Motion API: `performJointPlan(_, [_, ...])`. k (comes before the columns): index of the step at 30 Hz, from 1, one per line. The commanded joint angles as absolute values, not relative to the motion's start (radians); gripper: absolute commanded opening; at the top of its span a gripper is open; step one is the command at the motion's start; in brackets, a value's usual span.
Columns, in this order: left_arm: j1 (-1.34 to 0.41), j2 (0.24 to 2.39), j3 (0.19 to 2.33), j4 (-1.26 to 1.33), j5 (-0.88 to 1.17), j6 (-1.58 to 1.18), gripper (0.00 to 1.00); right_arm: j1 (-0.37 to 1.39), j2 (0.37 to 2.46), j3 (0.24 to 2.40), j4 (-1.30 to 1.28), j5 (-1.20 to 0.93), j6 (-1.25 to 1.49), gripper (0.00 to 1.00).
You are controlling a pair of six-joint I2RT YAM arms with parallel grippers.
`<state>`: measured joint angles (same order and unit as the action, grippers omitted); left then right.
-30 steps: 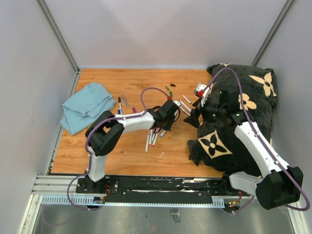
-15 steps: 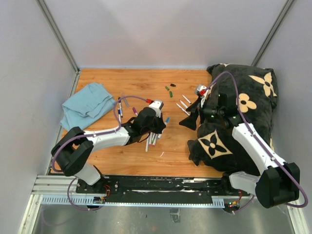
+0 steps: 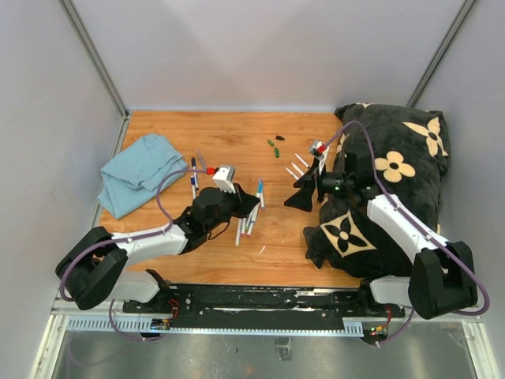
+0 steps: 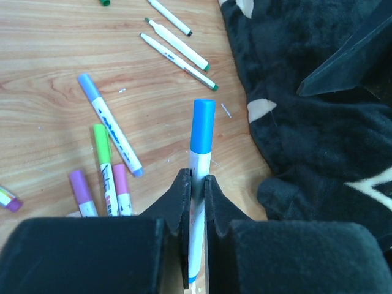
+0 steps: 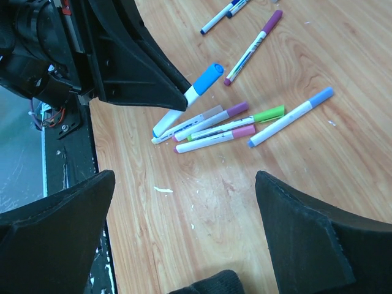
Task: Open the pen caps
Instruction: Pick up the pen from the center of the board.
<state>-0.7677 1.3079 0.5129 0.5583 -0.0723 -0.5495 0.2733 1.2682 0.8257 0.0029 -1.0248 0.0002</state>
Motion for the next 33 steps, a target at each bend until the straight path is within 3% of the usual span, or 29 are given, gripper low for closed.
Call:
performJointPlan(1, [-0.758,1.274,0.449,0.728,-0.070,-0.626,0.00,0.316,1.287,0.811,0.051,-1.049,0.013,0.99])
performJointPlan(26, [-0.758,1.248,0.304,1.080,-0.078,-0.815,0.00,0.459,1.398,0.821,0.056,-0.962,0.009,0.99])
performJointPlan(33, [-0.767,1.329,0.306,1.206,-0.082,-0.869,0.00,0.491,1.422,0.813,0.182,-0.960,0.215,0.99])
